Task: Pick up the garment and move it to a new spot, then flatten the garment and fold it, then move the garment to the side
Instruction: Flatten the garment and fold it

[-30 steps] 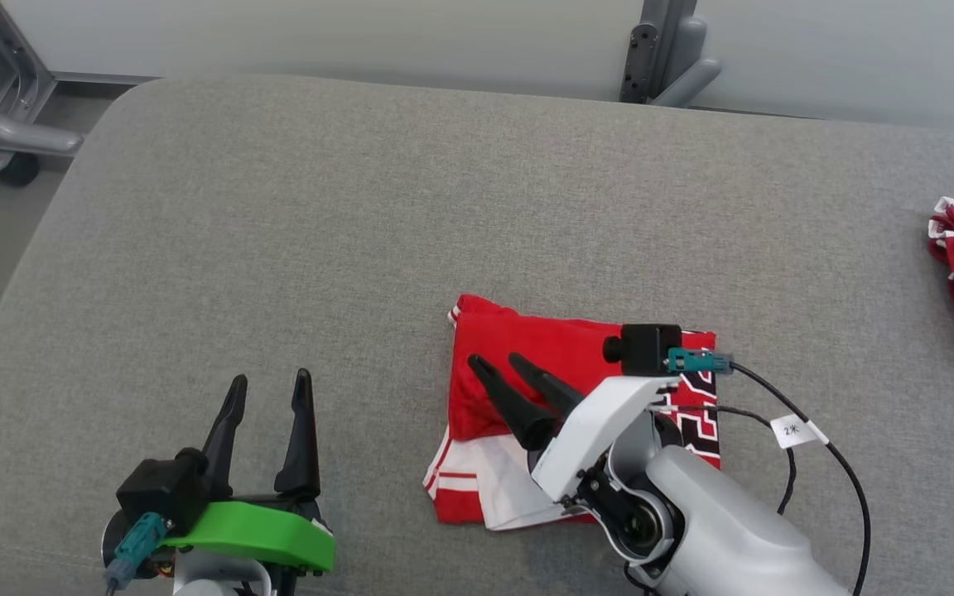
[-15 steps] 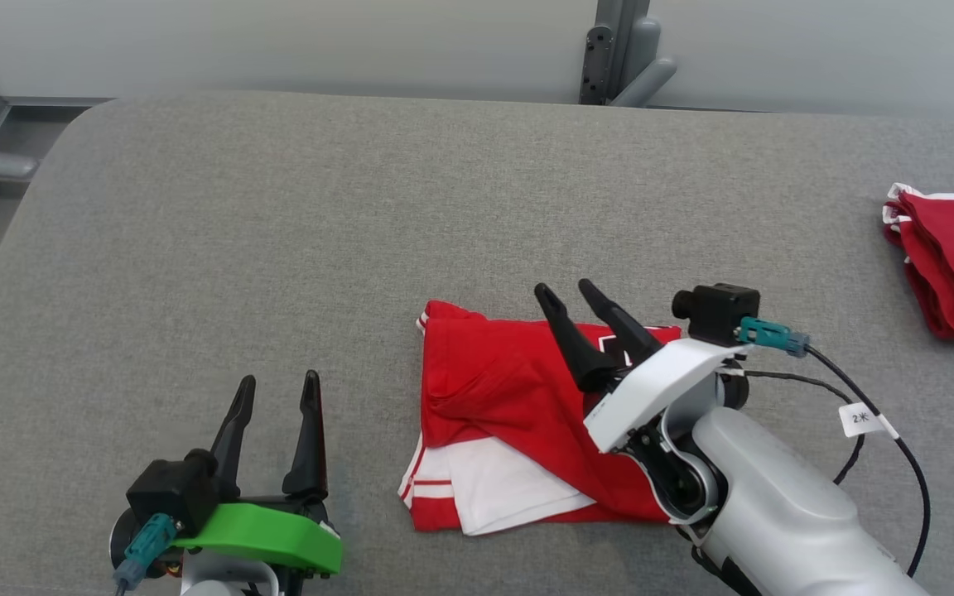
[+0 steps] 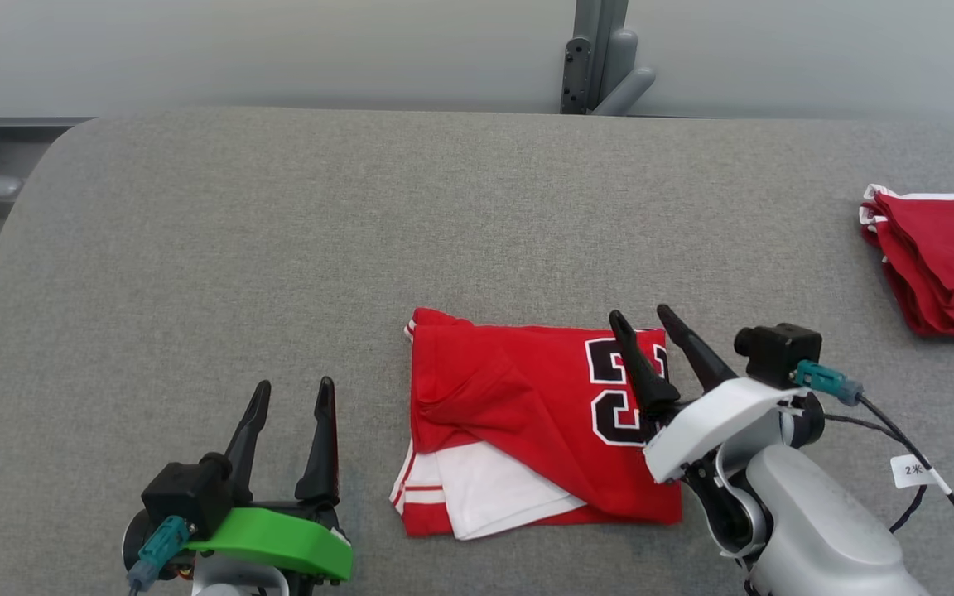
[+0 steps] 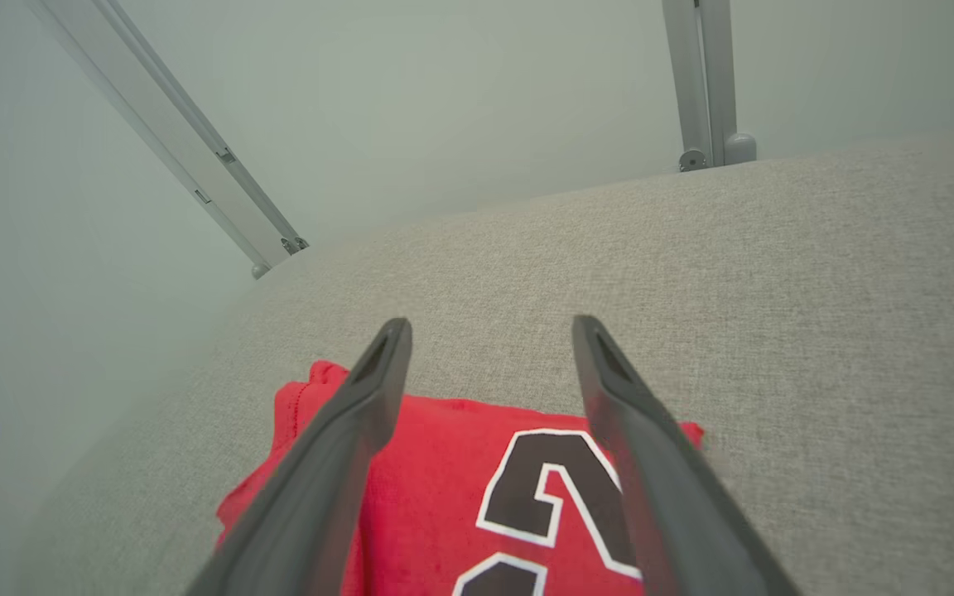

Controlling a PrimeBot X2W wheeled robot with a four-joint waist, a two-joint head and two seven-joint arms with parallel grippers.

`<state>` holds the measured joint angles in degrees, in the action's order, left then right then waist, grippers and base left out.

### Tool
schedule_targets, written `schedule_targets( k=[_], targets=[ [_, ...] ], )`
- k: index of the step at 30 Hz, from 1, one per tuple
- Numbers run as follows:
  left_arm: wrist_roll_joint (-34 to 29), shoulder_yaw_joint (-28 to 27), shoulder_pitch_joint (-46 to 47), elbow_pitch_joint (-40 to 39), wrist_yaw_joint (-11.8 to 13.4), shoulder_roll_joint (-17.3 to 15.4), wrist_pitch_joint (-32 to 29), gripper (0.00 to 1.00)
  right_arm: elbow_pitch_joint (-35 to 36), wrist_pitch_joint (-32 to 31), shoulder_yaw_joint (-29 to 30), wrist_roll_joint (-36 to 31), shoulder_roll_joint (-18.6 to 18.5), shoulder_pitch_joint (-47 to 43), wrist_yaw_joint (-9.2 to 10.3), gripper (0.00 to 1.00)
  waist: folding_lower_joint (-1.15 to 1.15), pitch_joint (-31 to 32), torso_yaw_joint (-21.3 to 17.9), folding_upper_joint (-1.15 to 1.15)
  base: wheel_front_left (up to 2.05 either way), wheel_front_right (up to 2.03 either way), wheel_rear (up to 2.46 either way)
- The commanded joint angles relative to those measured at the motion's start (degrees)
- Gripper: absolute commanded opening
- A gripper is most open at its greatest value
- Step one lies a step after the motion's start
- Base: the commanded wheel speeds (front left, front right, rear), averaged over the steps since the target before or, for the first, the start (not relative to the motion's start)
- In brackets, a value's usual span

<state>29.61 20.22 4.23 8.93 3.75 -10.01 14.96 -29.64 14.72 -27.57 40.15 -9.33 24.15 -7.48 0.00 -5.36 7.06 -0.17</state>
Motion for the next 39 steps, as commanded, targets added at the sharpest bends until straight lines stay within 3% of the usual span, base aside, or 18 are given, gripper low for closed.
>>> schedule_targets(
  k=[1, 8, 19, 28, 39],
  targets=[
    [-0.38, 0.08, -0.01, 0.11, -0.25, -0.17, 0.21, 1.00, -0.56, 0.11, 0.17, -1.04, 0.51, -1.07, -0.01, 0.00, 0.00, 0.40, 0.55, 0.17, 0.00, 0.00, 0.00],
    [-0.33, 0.27, 0.14, -0.33, 0.21, -0.56, -0.07, 1.00, -5.01, -1.74, -2.75, -3.71, 0.05, 0.26, -0.01, 0.00, 0.00, 0.24, 2.91, 0.17, 0.00, 0.00, 0.00],
    [-0.36, 0.39, 1.01, -1.27, 0.93, -0.61, -0.20, 1.00, -15.10, -3.00, -12.04, -1.96, -1.71, 5.18, -0.01, 0.00, 0.00, -0.79, 7.72, 0.17, 0.00, 0.00, 0.00],
    [0.11, -0.39, 1.10, -1.60, 1.07, -0.99, -0.04, 1.00, -17.70, -2.09, -20.14, 1.19, -0.04, 7.23, -0.01, 0.00, 0.00, -0.93, 9.41, 0.17, 0.00, 0.00, 0.00],
    [0.33, -0.67, 1.27, -1.78, 1.37, -0.81, 0.09, 1.00, -15.87, -1.77, -34.05, 7.14, 1.49, 8.99, -0.01, 0.00, 0.00, -1.10, 9.69, 0.17, 0.00, 0.00, 0.00]
  ],
)
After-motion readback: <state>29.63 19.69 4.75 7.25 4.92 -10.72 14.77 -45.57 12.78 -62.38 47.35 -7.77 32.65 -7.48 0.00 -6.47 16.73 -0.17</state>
